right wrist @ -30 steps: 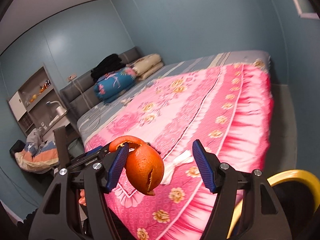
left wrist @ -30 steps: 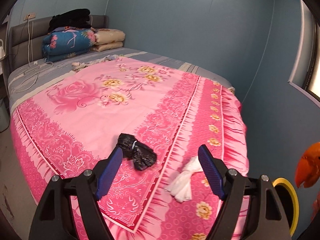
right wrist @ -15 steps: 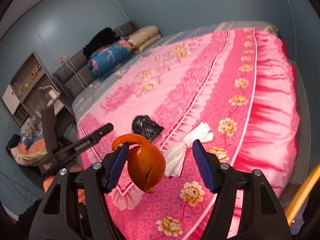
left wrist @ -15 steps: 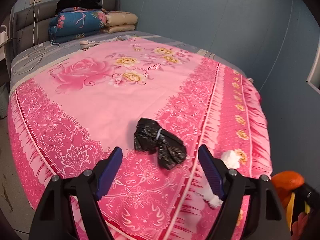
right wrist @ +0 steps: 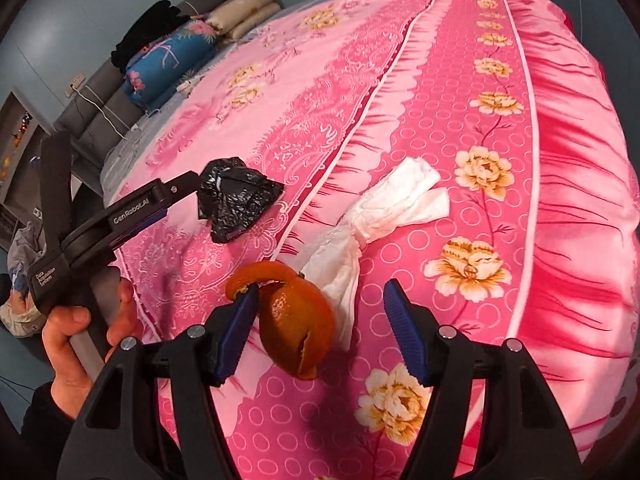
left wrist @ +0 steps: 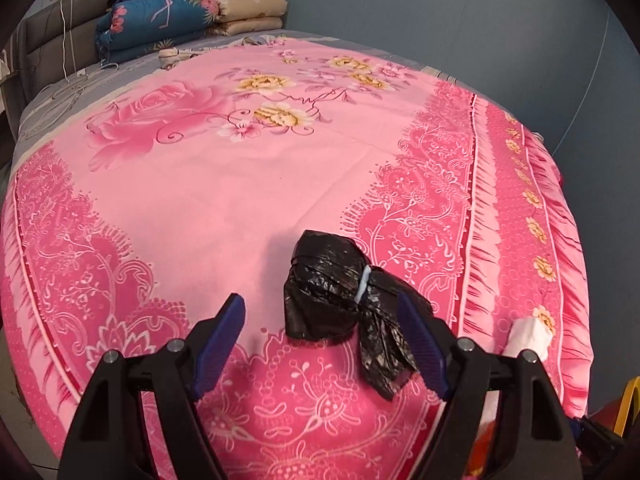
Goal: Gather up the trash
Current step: 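Grasp the black plastic bag with the left gripper while the right gripper grasps the white tissue, then carry the black bag, orange peel and white tissue over the bin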
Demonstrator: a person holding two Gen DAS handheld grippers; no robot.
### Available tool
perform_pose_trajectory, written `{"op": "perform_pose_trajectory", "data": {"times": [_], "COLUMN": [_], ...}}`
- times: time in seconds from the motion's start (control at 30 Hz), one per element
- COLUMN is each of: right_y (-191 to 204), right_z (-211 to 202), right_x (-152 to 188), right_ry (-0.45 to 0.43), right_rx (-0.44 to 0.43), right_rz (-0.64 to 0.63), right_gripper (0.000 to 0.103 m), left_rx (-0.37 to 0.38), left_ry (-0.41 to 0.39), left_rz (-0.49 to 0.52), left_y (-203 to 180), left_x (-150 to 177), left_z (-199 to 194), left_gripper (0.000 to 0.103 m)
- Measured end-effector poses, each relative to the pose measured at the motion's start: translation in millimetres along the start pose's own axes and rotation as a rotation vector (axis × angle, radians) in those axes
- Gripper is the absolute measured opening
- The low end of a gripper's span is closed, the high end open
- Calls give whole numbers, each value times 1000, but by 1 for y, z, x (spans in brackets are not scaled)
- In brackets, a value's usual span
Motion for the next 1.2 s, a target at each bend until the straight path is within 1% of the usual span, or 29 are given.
{"op": "perform_pose_trajectory", "data": {"times": [0.13, 0.2, 0.27, 0.33, 0.37, 0.43, 0.53, 0.6, 0.7, 0.8, 0.97, 1.03, 1.1, 1.2], "right_y": [2, 5, 8, 11, 13, 16, 18, 21, 26, 29, 26, 27, 30, 33], "right_z": [18, 25, 33, 41, 41, 45, 51, 53, 56, 56, 49, 44, 35, 23], "right_x": [-3, -6, -8, -10, -10, -11, -12, -11, -10, -11, -16, -16, -16, -18], "right_ry": [33, 43, 55, 71, 72, 79, 83, 83, 83, 73, 83, 76, 70, 55], "right_rx": [5, 7, 16, 22, 26, 34, 51, 70, 99, 125, 89, 78, 47, 24], "right_rz": [6, -2, -8, -12, -16, -25, -38, -58, -83, -112, -86, -86, -82, -87], "right_gripper": [61, 61, 61, 61, 61, 59, 54, 50, 37, 30, 26, 26, 25, 25], "left_rx": [21, 30, 44, 71, 80, 93, 104, 115, 146, 160, 184, 175, 188, 190], "left_ry": [36, 42, 54, 73, 75, 73, 67, 65, 62, 58, 44, 31, 24, -3], "left_rz": [-25, -29, -39, -55, -57, -49, -44, -49, -69, -77, -107, -119, -133, -136], "left_y": [-4, -9, -11, -13, -14, -17, -19, -19, -17, -13, -4, 2, 6, 9], "left_x": [0, 0, 0, 0, 0, -1, -1, 0, 1, 3, 6, 7, 9, 10], "left_z": [21, 29, 37, 45, 46, 49, 50, 49, 46, 41, 27, 18, 10, -8], "left_gripper": [73, 72, 68, 57, 54, 43, 35, 32, 30, 30, 29, 29, 29, 29]}}
Point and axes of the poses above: each gripper's, at about its wrist camera, not at the fingertips, and z roughly the way its jaws point, y to its left, x to its underside, the point moved 9 cm from there along z, roughly the way its jaws point, and after that the axes turned 6 degrees about y, right-handed, at the moved point
